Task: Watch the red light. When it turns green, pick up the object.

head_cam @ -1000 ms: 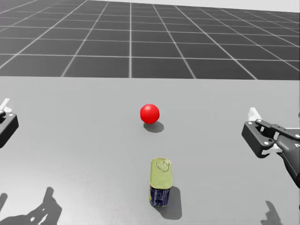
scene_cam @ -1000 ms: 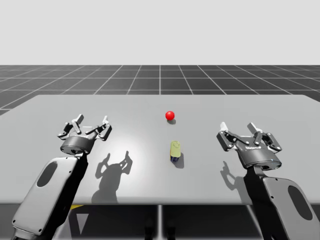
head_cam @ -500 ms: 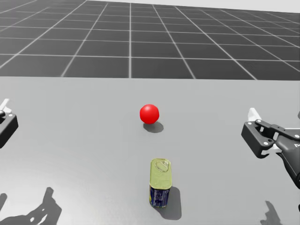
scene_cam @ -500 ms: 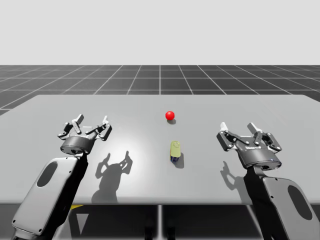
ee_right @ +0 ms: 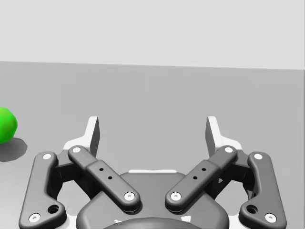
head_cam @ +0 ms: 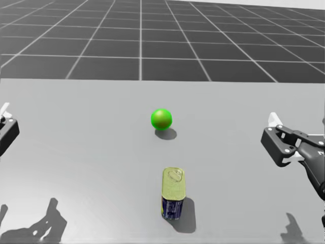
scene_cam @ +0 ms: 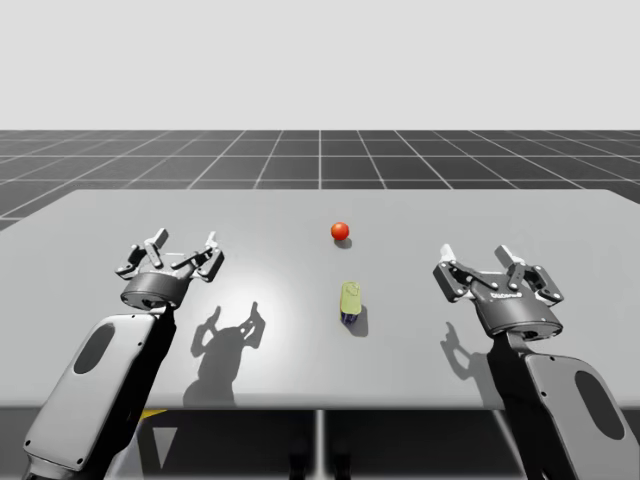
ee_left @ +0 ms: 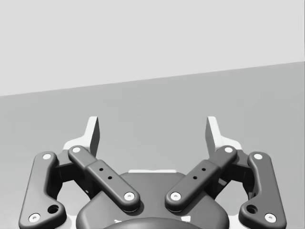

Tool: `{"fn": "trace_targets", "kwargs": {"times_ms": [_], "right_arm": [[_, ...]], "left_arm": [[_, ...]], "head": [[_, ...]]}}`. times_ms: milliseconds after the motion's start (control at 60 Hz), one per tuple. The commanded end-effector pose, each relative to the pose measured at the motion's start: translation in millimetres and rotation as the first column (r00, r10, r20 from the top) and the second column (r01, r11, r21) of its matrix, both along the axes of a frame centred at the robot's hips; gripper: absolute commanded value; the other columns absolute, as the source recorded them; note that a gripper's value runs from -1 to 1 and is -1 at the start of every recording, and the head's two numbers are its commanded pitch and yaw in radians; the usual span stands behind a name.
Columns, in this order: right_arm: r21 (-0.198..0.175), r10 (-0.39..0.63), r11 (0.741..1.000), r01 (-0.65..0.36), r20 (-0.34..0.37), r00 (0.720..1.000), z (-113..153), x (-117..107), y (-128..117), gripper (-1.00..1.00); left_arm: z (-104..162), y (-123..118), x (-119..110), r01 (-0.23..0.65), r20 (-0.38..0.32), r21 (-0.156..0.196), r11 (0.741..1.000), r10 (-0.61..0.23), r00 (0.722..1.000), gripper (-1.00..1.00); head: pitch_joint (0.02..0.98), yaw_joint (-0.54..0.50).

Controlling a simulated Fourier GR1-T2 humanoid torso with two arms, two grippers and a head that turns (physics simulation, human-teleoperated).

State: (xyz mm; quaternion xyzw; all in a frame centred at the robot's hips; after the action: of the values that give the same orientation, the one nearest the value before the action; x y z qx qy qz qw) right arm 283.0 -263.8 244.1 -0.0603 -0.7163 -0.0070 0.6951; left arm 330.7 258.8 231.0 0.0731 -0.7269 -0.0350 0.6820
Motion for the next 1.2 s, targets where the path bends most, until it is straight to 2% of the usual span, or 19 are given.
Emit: {"fn": "trace_targets", "kwargs": {"times_ms": [17, 350, 533, 583, 650, 683, 717, 750, 800, 850, 983, 1033, 1133, 1200], "right_arm": [[0.0, -0.001, 1.0, 0.001, 0.0, 1.0, 0, 0, 0, -1.0], [-0.004, -0.006, 1.0, 0.006, 0.001, 1.0, 0, 0, 0, -1.0], [0.011, 0.018, 1.0, -0.018, -0.005, 1.0, 1, -1, 3, -1.0], [-0.013, -0.005, 1.0, 0.005, -0.016, 1.0, 1, -1, 6, -1.0], [0.006, 0.016, 1.0, -0.016, -0.022, 1.0, 2, -2, 10, -1.0], [-0.007, 0.006, 1.0, -0.006, -0.029, 1.0, 2, -3, 13, -1.0], [0.009, 0.016, 1.0, -0.016, -0.039, 0.999, 2, -3, 16, -1.0], [0.009, 0.027, 1.0, -0.026, -0.059, 0.998, 0, -5, 22, -1.0], [0.004, 0.019, 1.0, -0.019, -0.05, 0.999, -1, -7, 27, -1.0], [-0.013, 0.009, 1.0, -0.009, -0.034, 0.999, -2, -15, 37, -1.0], [0.012, 0.082, 0.997, -0.082, -0.023, 0.996, 6, -42, 60, -1.0], [0.011, 0.101, 0.995, -0.1, -0.026, 0.995, 6, -48, 64, -1.0], [0.04, 0.152, 0.988, -0.15, -0.047, 0.987, 0, -68, 75, -1.0], [0.079, 0.194, 0.979, -0.188, -0.068, 0.979, -7, -80, 81, -1.0]], "left_arm": [[0, 0, 0, 0.002, -0.002, -0.001, 1.0, -0.002, 1.0, -1.0], [0, -1, 0, 0.006, -0.002, 0.001, 1.0, -0.006, 1.0, -1.0], [0, -1, 0, 0.006, -0.002, 0.001, 1.0, -0.006, 1.0, -1.0], [0, -1, 0, 0.006, -0.002, 0.001, 1.0, -0.006, 1.0, -1.0], [0, -1, 0, 0.008, -0.003, -0.001, 1.0, -0.008, 1.0, -1.0], [0, -1, 0, 0.008, -0.004, -0.002, 1.0, -0.009, 1.0, -1.0], [0, -1, 0, 0.009, -0.004, -0.002, 1.0, -0.009, 1.0, -1.0], [0, -2, 0, 0.009, -0.004, -0.002, 1.0, -0.009, 1.0, -1.0], [0, -2, 0, 0.009, -0.005, -0.003, 1.0, -0.009, 1.0, -1.0], [0, -1, 0, 0.008, -0.007, -0.004, 1.0, -0.008, 1.0, -1.0], [0, -1, 0, 0.008, -0.008, -0.007, 1.0, -0.008, 1.0, -1.0], [0, -1, 0, 0.008, -0.008, -0.007, 1.0, -0.008, 1.0, -1.0], [0, -1, 0, 0.008, -0.008, -0.007, 1.0, -0.008, 1.0, -1.0], [0, -1, 0, 0.008, -0.008, -0.007, 1.0, -0.008, 1.0, -1.0]], "head": [[0.648, -0.09], [0.808, -0.12], [0.829, -0.13], [0.829, -0.13], [0.829, -0.14], [0.835, -0.14], [0.834, -0.14], [0.831, -0.14], [0.828, -0.14], [0.822, -0.14], [0.811, -0.14], [0.81, -0.14], [0.813, -0.14], [0.817, -0.13]]}}
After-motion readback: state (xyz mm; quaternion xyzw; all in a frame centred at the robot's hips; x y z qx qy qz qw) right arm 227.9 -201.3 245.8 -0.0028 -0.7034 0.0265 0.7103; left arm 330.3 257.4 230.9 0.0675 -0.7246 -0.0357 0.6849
